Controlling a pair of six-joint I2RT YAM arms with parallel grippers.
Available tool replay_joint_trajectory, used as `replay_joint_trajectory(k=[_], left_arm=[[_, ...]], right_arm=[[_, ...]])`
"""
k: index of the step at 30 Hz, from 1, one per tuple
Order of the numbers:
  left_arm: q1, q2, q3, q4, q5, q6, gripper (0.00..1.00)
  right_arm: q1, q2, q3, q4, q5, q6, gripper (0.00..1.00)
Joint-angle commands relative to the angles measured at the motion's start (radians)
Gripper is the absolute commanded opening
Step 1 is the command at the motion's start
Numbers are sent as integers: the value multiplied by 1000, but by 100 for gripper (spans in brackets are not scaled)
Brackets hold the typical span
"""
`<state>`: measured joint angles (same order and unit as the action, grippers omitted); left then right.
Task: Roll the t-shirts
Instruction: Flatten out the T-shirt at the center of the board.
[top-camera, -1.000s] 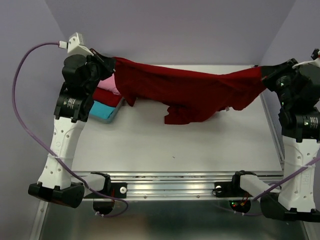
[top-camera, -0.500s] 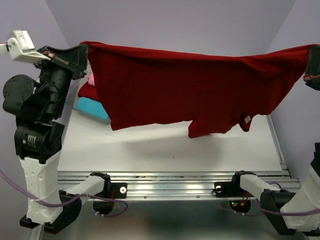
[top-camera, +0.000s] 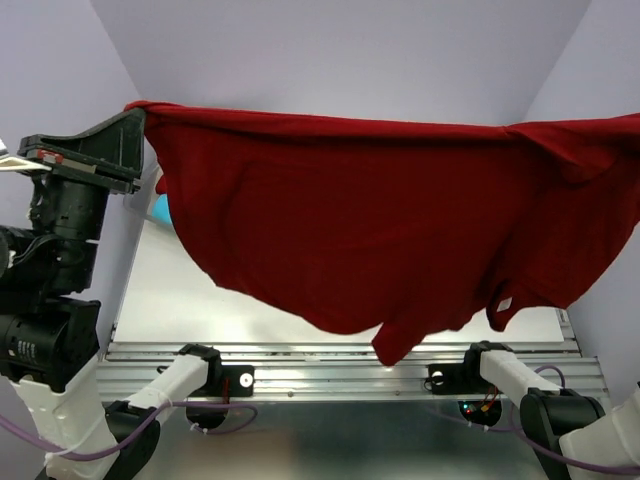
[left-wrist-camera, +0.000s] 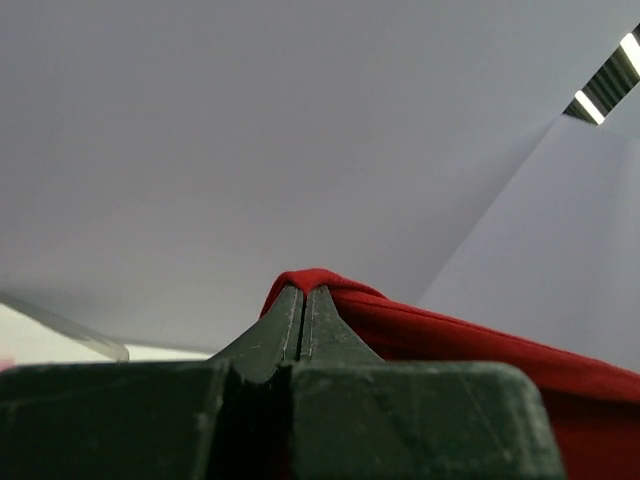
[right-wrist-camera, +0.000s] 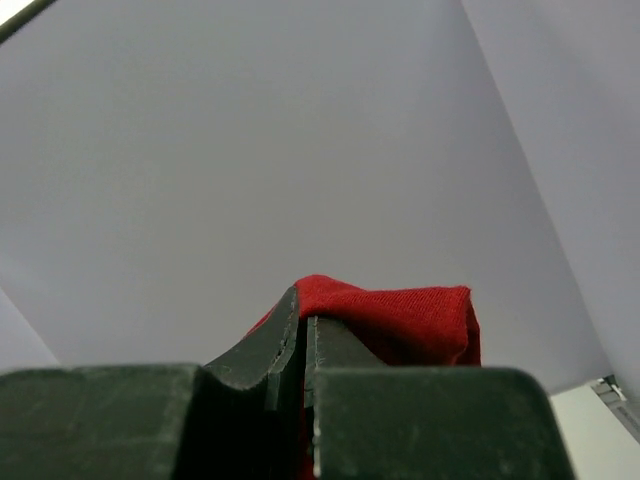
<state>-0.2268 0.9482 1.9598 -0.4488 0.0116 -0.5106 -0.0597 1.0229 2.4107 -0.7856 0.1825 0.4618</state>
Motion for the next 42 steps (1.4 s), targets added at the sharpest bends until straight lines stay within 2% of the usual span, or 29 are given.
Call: replay_joint_trajectory(k=[1, 9, 12, 18, 24, 32, 36, 38, 42], left_arm=[[10, -9, -120, -13, -32, 4, 0], [10, 1, -458, 18, -47, -16, 0], [10, 49, -605, 88, -41, -19, 0], [10, 228, -771, 223, -24, -28, 0], [44, 472, -756, 278, -55, -13, 0], [93, 760, -530, 248, -27, 15, 0], [96, 839, -461, 248, -16, 4, 0], [96, 868, -446, 246, 14, 1, 0], [98, 891, -427, 243, 11, 6, 0]], right_arm=[[-3, 48, -85, 55, 80, -61, 1], [-3, 192, -284, 63, -23, -75, 1], [-3, 281, -369, 117, -93, -94, 1], [-3, 552, -504, 213, -184, -109, 1], [-3, 865, -486, 343, -265, -95, 1], [-3, 1200, -300, 459, -324, -37, 1], [-3, 1315, -211, 520, -357, -11, 1], [-3, 1390, -98, 517, -368, -3, 1], [-3, 1444, -15, 514, -379, 6, 1]])
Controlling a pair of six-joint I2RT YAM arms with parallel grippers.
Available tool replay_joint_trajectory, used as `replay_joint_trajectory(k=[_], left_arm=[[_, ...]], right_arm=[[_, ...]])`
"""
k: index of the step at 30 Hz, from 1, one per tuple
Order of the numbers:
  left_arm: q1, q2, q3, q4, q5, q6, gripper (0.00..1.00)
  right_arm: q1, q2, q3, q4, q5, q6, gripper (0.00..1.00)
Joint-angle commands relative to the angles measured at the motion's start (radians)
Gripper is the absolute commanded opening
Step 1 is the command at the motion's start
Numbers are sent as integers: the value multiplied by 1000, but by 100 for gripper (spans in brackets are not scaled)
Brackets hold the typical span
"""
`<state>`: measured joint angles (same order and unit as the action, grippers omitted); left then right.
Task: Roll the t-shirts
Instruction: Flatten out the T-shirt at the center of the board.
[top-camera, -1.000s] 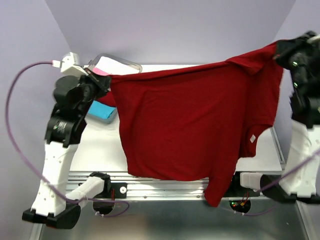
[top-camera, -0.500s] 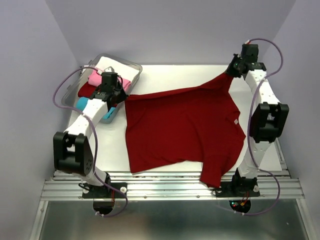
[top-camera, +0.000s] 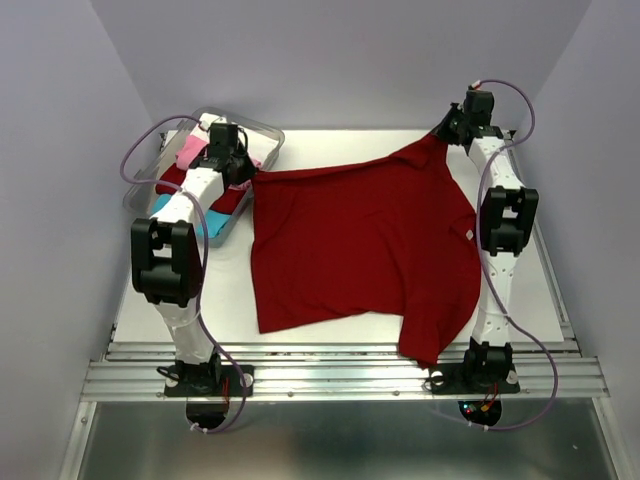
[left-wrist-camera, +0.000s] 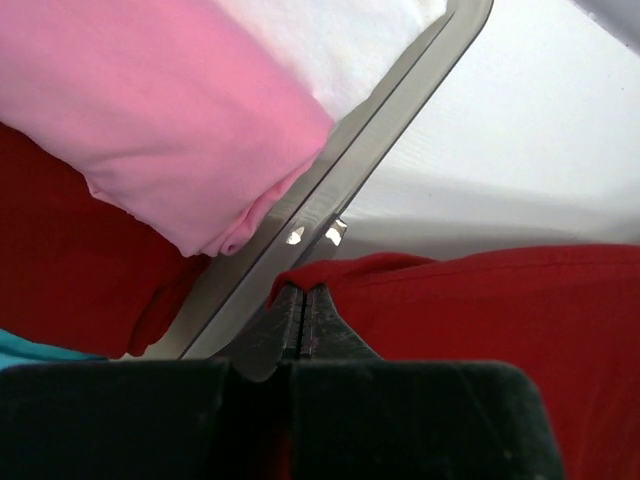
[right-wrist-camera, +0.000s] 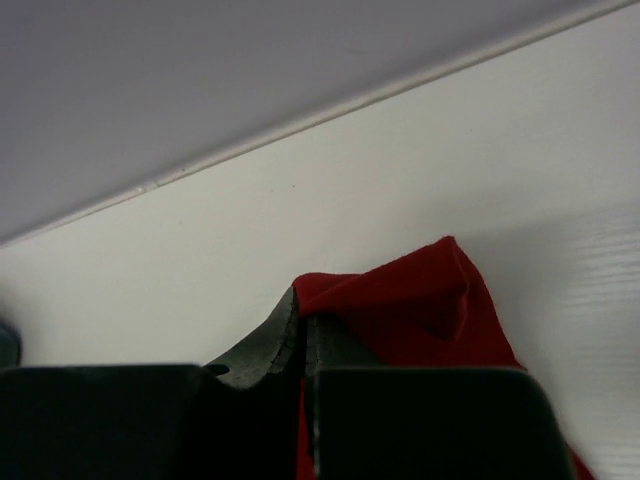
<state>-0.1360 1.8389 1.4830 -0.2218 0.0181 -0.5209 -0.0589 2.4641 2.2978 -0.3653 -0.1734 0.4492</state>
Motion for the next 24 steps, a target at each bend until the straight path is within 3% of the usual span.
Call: replay_joint_trajectory(k=[1, 10, 18, 24], left_arm=[[7, 8, 59, 16, 3, 19, 0], [9, -3, 40, 19, 36, 12, 0], [9, -82, -46, 12, 42, 29, 0], [7, -151, -151, 24, 52, 21, 0]], right_arm=[[-4, 4, 98, 92, -24, 22, 1], [-4, -138, -107, 129, -17, 43, 1], [-4, -407, -482, 137, 109, 150, 1], [-4, -580, -690, 134, 110, 177, 1]])
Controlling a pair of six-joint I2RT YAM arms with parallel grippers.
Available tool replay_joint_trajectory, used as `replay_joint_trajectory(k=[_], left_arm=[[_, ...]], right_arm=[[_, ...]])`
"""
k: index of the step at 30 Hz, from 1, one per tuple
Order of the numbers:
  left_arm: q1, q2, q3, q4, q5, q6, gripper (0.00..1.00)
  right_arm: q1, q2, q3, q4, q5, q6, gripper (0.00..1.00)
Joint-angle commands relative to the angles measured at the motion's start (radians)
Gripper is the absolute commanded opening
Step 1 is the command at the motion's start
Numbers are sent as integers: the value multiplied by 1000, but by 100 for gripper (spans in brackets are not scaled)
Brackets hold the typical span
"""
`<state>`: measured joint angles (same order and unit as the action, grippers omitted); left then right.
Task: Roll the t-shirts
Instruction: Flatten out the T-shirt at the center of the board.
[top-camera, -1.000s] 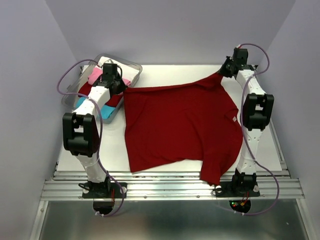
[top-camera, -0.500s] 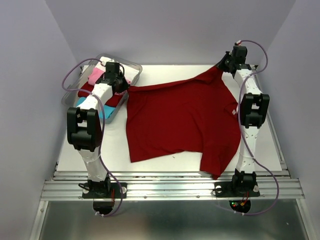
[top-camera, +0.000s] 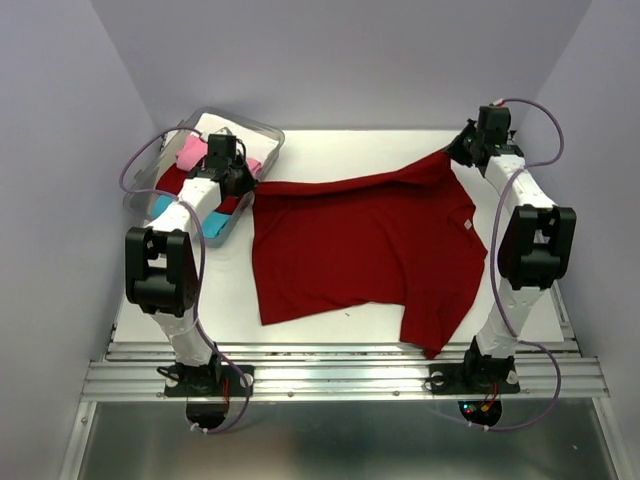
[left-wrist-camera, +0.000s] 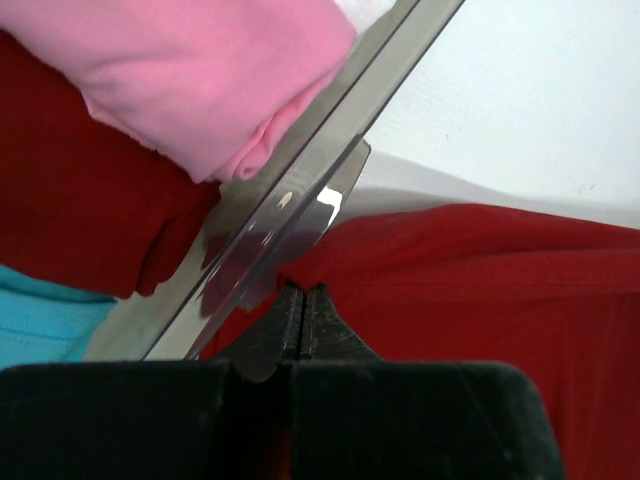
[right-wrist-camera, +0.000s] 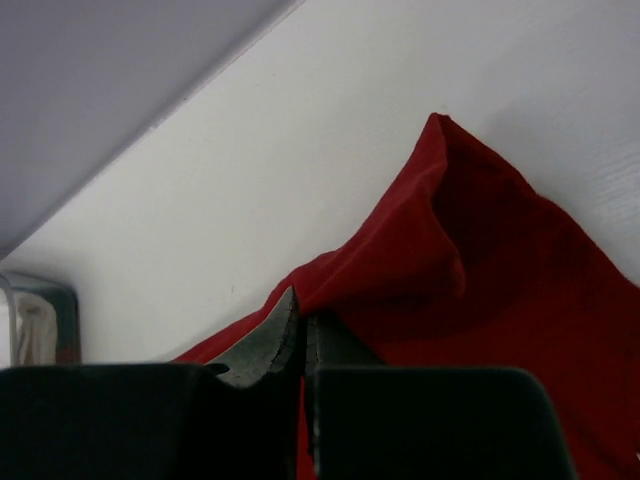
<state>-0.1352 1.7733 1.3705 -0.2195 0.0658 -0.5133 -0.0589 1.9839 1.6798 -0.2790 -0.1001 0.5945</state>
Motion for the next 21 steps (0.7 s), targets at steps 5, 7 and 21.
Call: replay_joint_trajectory(k=[5, 7, 21], left_arm=[[6, -127, -82, 11, 0, 18, 0], [6, -140, -105, 8, -1, 19, 0], [5, -265, -266, -9, 3, 21, 0]], right_arm=[[-4, -281, -288, 32, 51, 51, 1], [-4, -327, -345, 26, 56, 57, 1], [-4, -644, -730, -15, 137, 99, 1]])
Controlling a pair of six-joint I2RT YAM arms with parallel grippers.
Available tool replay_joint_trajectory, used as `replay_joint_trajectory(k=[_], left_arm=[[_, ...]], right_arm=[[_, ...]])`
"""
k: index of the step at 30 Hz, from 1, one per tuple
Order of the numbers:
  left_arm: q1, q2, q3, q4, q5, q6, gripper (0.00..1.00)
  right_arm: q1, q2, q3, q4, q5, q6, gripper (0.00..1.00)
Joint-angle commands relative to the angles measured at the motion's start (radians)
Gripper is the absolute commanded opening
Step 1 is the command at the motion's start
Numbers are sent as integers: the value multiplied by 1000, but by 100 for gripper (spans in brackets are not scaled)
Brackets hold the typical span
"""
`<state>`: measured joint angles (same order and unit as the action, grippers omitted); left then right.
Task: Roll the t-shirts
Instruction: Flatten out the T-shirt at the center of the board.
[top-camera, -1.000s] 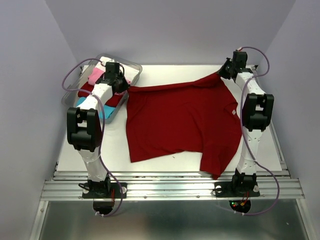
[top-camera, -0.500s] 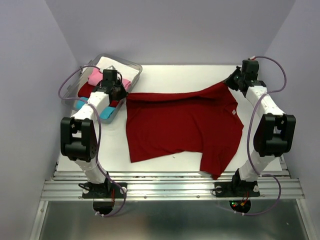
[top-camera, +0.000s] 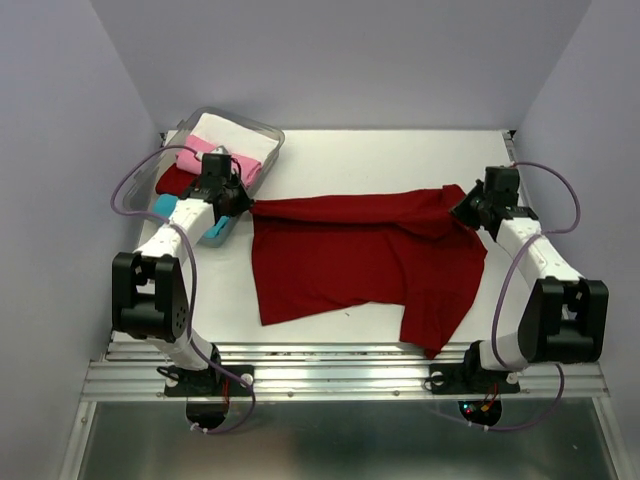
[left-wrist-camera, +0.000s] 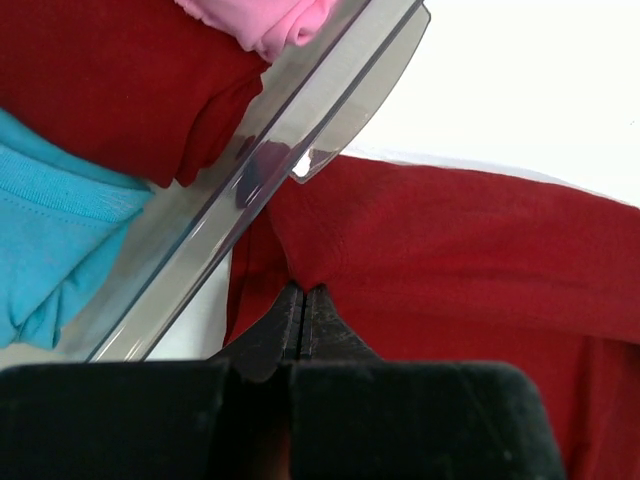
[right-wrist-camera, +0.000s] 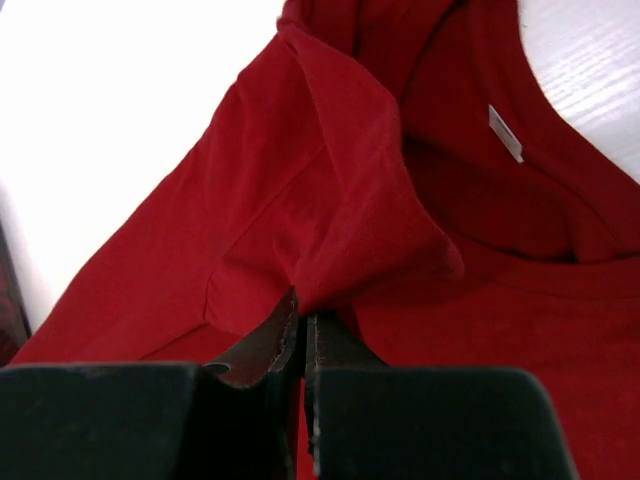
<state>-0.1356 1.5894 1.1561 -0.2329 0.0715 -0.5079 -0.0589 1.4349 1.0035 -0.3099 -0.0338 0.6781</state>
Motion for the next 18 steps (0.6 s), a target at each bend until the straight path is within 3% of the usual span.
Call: replay_joint_trajectory(k=[1, 11, 18], left_arm=[[4, -82, -62, 7, -1, 16, 0], [-21, -154, -188, 21, 1, -4, 0], [-45, -213, -222, 18, 17, -23, 0]], right_arm=[[-4, -109, -69, 15, 71, 15, 1], [-4, -206, -206, -8, 100, 23, 1], [-4, -166, -148, -11, 130, 5, 1]])
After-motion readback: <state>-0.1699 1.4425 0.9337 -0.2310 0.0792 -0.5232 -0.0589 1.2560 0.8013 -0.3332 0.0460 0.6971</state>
